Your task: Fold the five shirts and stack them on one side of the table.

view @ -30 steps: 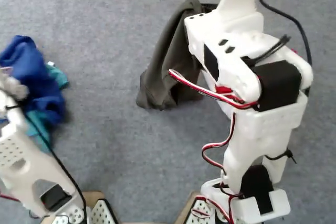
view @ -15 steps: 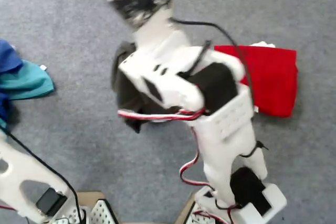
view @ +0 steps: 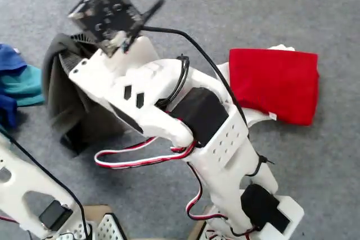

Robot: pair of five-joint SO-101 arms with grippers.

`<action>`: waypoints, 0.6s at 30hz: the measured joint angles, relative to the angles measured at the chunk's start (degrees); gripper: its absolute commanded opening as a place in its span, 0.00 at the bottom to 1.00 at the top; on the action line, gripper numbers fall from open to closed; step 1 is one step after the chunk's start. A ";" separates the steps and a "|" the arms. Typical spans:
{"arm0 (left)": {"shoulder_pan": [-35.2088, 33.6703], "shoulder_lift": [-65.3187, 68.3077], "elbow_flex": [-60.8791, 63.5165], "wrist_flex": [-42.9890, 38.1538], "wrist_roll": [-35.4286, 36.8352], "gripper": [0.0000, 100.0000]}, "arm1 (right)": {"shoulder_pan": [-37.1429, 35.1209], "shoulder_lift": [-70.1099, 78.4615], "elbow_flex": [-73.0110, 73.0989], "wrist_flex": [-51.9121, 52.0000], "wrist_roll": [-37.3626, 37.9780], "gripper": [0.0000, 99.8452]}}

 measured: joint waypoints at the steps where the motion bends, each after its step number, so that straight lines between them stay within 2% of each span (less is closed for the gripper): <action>1: -0.09 0.00 0.00 0.00 -0.79 0.28 | 1.41 0.35 1.76 -0.18 -0.53 0.01; 10: -0.97 0.00 0.00 0.00 -5.36 0.28 | 19.08 9.93 23.30 1.23 -0.62 0.01; 16: -0.97 0.00 0.00 -0.09 -9.23 0.28 | 26.73 16.00 26.64 8.70 8.00 0.02; 18: -0.97 0.00 0.00 -0.18 -10.46 0.28 | 29.27 17.85 26.64 10.90 10.90 0.05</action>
